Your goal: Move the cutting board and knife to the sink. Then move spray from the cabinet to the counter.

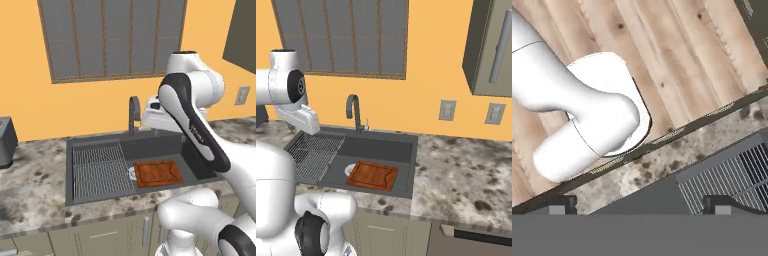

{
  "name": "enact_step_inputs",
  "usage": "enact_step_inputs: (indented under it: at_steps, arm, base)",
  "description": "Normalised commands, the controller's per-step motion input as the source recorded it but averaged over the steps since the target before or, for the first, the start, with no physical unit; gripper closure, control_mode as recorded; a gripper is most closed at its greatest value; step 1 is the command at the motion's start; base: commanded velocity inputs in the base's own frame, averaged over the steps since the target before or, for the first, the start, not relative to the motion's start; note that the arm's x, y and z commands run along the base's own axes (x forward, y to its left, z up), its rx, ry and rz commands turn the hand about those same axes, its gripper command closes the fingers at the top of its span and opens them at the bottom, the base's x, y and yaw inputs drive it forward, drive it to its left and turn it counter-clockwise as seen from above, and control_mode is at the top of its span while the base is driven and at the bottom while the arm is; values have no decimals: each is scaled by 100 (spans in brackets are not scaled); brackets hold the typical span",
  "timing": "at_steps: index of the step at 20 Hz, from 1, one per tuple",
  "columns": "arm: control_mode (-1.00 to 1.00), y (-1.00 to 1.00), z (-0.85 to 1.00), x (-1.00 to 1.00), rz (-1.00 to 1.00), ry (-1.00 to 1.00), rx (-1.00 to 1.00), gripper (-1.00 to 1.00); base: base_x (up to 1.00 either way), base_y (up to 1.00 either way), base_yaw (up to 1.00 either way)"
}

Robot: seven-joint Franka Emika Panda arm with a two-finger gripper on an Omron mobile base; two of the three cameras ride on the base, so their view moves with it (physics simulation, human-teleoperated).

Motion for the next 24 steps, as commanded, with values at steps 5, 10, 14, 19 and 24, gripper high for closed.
enact_step_inputs:
  at_steps: [5,10,14,19,24]
  arm:
    - [-100,1,-19,3,-88,6,0,-100]
    - [-100,0,-23,-2,-98,6,0,-100]
    - [-100,0,-19,-2,-99,4,0,-100]
    - [-100,0,-8,0,-100,0,0,-100]
    - [-100,0,0,0,-100,0,0,-100]
  base:
    - [0,0,0]
    - [0,0,0]
    - [0,0,0]
    - [0,0,0]
    - [0,0,0]
